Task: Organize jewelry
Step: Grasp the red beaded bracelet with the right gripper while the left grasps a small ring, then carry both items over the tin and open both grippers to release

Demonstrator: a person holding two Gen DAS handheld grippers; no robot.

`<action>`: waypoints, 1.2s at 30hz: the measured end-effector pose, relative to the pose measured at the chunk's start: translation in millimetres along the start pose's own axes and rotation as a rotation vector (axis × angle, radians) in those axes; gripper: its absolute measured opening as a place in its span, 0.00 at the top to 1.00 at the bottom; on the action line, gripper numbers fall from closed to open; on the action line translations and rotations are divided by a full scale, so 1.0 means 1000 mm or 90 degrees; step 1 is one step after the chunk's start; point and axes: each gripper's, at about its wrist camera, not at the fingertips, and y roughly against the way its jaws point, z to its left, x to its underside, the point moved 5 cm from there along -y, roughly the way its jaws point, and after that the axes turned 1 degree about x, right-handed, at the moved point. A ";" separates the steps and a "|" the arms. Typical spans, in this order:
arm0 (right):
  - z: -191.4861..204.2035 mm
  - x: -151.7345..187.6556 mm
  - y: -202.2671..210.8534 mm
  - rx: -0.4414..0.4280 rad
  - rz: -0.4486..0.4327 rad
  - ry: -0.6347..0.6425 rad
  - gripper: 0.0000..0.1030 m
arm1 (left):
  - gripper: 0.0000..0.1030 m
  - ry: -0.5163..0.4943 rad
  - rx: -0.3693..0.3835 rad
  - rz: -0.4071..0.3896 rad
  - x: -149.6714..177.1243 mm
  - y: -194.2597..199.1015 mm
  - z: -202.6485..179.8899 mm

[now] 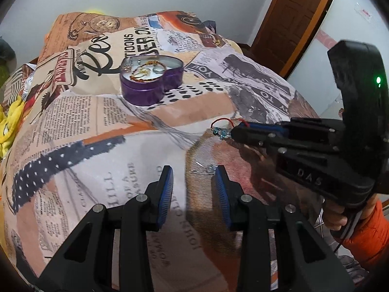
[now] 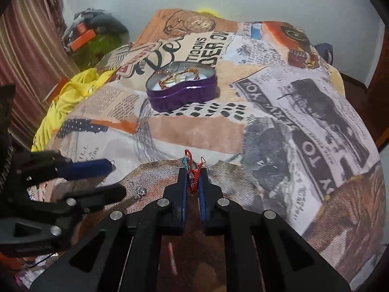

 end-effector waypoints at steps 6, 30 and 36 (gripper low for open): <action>-0.004 0.000 0.008 -0.004 -0.008 -0.011 0.93 | 0.66 -0.009 0.004 0.005 0.003 -0.008 -0.010; 0.001 -0.012 0.019 -0.012 -0.033 -0.005 0.93 | 0.92 -0.019 -0.017 -0.029 0.000 -0.003 -0.011; 0.000 -0.024 0.032 -0.011 -0.063 -0.010 0.93 | 0.92 -0.007 -0.029 -0.053 -0.011 0.009 0.001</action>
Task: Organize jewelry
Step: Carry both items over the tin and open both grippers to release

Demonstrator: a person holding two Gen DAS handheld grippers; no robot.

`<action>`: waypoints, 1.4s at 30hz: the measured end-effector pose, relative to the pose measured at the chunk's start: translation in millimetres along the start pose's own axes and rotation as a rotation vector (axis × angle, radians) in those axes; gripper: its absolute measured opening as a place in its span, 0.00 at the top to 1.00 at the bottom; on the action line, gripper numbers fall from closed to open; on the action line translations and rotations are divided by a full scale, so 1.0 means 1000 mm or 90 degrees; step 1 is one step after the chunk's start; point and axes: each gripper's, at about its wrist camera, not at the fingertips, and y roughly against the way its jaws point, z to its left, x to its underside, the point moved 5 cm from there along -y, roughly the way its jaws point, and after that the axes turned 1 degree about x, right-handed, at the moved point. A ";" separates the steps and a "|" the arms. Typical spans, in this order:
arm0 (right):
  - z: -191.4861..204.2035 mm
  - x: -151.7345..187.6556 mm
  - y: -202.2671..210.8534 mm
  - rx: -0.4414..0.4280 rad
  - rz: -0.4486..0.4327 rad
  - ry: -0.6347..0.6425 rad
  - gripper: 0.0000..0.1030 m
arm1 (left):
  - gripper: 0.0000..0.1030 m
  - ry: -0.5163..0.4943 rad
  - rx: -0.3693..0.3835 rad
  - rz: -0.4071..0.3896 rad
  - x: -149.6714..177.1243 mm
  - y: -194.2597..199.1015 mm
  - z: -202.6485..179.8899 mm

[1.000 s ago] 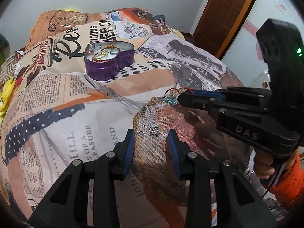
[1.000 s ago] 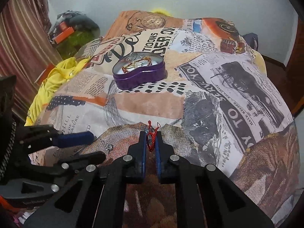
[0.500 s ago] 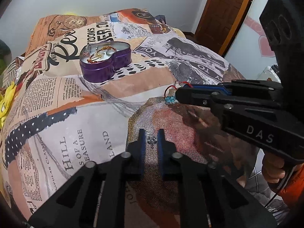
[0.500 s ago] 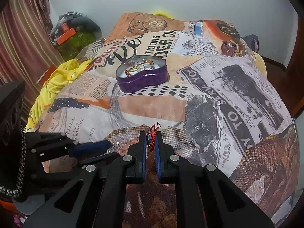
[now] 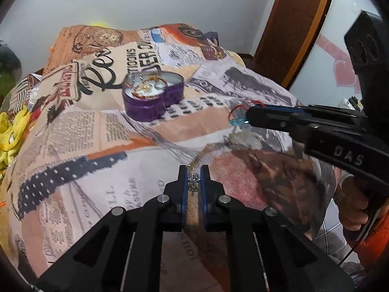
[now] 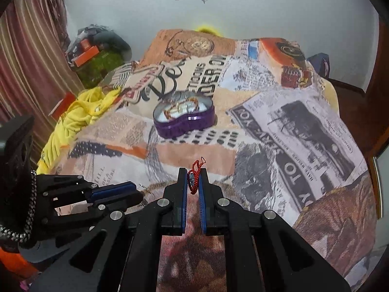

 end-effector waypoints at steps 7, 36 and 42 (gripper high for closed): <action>-0.001 -0.021 0.011 0.003 -0.038 -0.003 0.93 | 0.92 0.008 -0.007 -0.037 -0.019 0.014 0.010; 0.016 -0.091 -0.024 -0.011 -0.077 0.023 0.93 | 0.92 0.031 -0.017 -0.111 -0.099 0.009 0.059; 0.017 -0.099 -0.039 -0.017 -0.064 0.026 0.93 | 0.92 0.045 -0.001 -0.087 -0.102 -0.009 0.067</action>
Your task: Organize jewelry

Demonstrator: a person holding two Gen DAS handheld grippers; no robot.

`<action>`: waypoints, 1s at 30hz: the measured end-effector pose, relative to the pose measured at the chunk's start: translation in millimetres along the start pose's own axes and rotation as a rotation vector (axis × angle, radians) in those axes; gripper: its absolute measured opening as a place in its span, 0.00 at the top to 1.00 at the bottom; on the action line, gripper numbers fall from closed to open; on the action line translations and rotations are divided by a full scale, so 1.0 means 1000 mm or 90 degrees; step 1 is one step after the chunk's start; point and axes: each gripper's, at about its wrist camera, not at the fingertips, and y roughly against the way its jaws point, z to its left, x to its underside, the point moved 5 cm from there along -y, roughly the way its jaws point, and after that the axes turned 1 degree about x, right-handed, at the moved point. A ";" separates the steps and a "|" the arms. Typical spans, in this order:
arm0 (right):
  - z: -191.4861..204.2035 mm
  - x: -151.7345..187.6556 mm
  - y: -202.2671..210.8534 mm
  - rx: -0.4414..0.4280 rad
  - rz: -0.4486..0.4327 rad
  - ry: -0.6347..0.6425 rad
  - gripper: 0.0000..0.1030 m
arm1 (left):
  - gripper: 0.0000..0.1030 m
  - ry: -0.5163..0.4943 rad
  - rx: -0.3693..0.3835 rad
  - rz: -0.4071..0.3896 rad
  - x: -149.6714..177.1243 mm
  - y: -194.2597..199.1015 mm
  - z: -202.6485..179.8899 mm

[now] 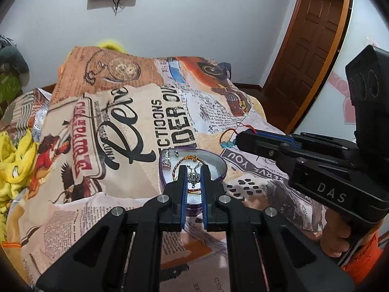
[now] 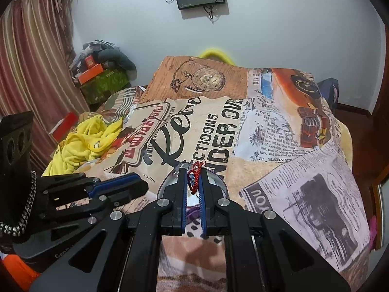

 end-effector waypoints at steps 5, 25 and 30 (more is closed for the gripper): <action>-0.003 0.001 -0.016 -0.009 0.021 -0.004 0.93 | 0.92 0.009 0.008 0.027 0.002 -0.015 0.005; -0.013 0.020 -0.054 -0.042 0.112 -0.009 0.90 | 0.91 -0.005 0.007 0.040 0.006 -0.022 0.005; -0.012 0.018 -0.049 -0.038 0.100 -0.002 0.69 | 0.88 -0.008 -0.009 0.026 0.005 -0.011 0.006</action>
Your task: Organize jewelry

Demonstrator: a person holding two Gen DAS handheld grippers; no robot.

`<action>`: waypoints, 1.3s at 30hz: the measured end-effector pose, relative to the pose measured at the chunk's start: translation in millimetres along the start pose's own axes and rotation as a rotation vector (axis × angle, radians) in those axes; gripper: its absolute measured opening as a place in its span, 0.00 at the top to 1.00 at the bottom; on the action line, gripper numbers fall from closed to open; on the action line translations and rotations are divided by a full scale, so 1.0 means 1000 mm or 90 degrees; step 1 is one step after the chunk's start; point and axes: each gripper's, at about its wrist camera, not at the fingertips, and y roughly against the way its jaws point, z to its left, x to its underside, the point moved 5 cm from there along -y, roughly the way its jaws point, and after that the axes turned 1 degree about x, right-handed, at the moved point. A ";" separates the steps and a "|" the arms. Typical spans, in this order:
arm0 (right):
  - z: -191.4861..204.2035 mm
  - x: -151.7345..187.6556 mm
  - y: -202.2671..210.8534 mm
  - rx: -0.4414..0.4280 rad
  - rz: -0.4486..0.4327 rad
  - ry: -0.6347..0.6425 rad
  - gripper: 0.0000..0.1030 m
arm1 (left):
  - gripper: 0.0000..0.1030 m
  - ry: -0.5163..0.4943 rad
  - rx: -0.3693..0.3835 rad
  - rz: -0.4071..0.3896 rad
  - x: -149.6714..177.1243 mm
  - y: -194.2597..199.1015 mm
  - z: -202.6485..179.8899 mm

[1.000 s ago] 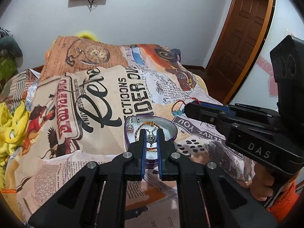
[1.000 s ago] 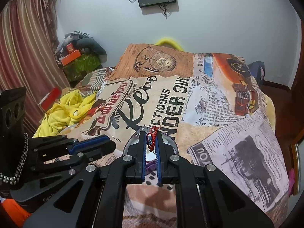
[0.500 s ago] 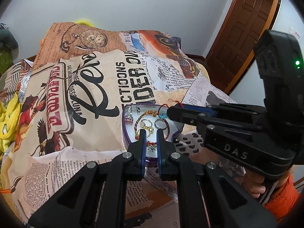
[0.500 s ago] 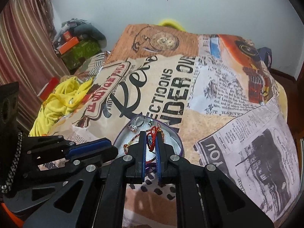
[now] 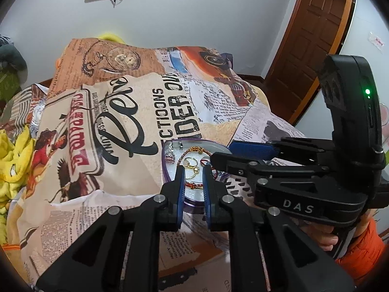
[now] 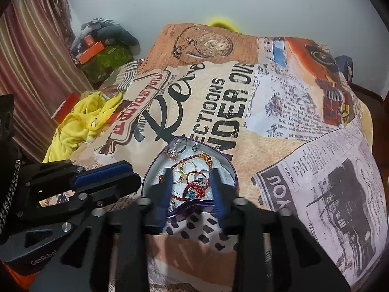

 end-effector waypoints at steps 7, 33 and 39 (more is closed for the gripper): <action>0.007 -0.002 0.022 0.025 -0.033 0.016 0.69 | 0.87 0.005 -0.028 -0.033 -0.004 0.027 0.003; 0.095 0.028 0.284 0.131 -0.446 0.044 0.59 | 0.42 -0.058 -0.112 -0.408 0.009 0.283 -0.092; 0.110 0.041 0.301 0.181 -0.502 0.052 0.28 | 0.23 -0.042 -0.134 -0.443 0.019 0.307 -0.096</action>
